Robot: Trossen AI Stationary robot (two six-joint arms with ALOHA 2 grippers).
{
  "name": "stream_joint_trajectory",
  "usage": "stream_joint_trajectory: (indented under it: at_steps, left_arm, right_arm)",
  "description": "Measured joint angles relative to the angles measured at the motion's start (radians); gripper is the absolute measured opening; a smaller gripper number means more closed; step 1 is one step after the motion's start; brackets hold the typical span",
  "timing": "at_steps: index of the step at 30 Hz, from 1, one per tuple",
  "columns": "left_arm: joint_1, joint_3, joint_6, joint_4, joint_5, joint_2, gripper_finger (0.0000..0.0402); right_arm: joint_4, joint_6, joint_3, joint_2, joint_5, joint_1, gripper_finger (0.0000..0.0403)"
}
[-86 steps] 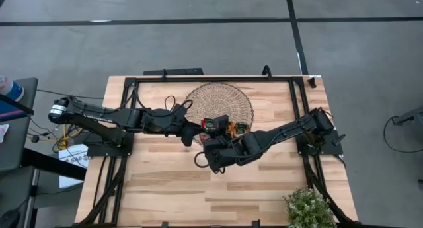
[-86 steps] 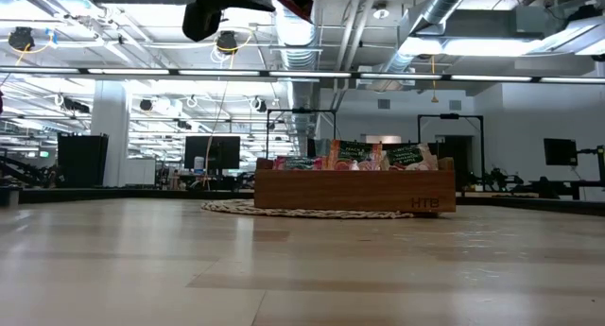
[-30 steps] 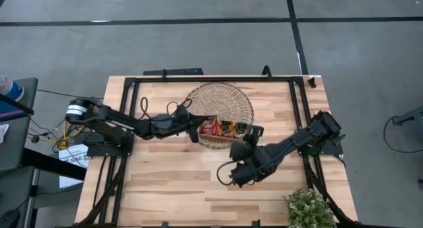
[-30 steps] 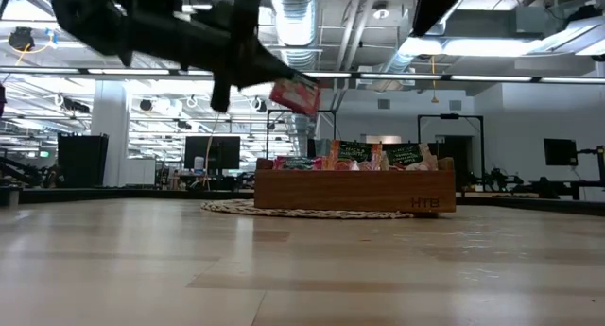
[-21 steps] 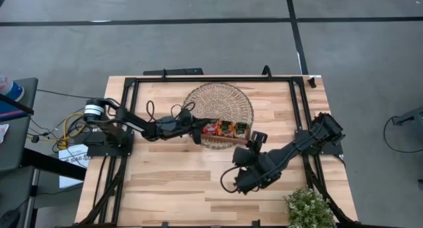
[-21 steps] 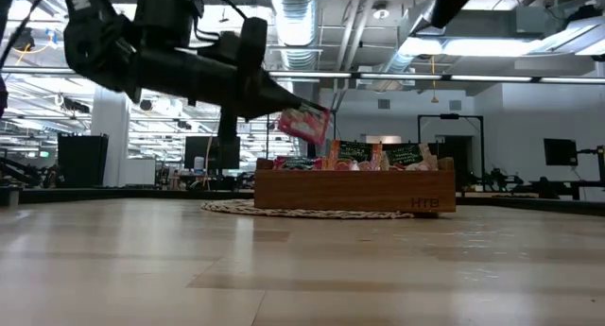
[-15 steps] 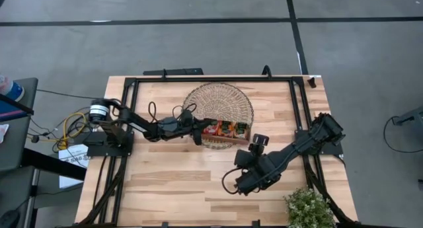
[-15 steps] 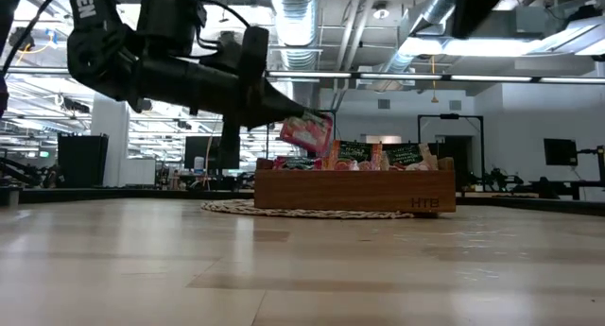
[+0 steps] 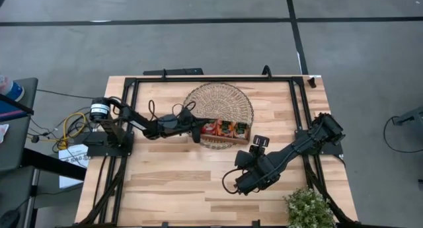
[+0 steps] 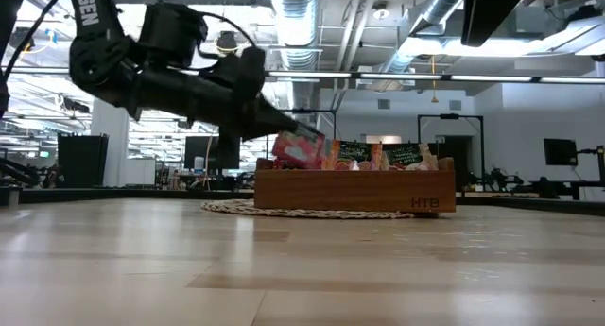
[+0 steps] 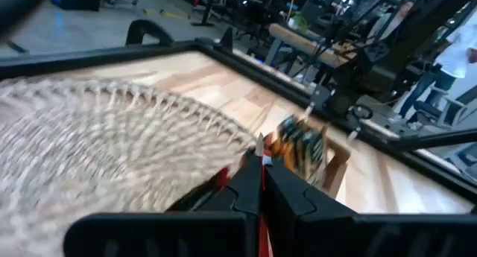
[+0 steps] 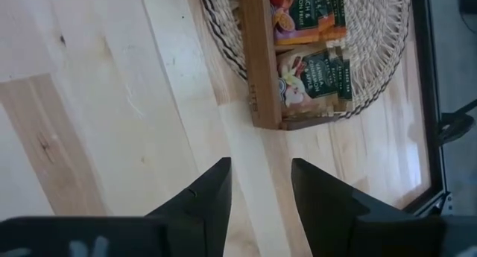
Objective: Pick & Place Tea
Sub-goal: Put the red tea bag into the left section of the wooden organizer
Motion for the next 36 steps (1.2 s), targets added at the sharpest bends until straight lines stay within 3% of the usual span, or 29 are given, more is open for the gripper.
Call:
stream_joint_trajectory:
  at_steps: [8,19,30,36]
  left_arm:
    - [0.023,-0.082,-0.031,0.172,0.033,0.000,0.0000]
    - [0.029,-0.079,-0.013,0.178,0.067,0.004,0.0000]
    - [0.034,-0.053,-0.035,0.369,0.078,0.171,0.0000]
    - [0.037,-0.054,-0.035,0.358,0.089,0.183,0.0000]
  right_arm:
    - [0.003,-0.002,0.000,0.000,0.006,-0.017,0.0133]
    - [0.043,-0.011,0.000,0.001,-0.004,-0.052,0.0133]
    - [0.058,-0.020,0.000,0.001,-0.024,-0.052,0.0132]
    - [0.059,-0.022,0.000,0.001,-0.035,-0.052,0.0132]
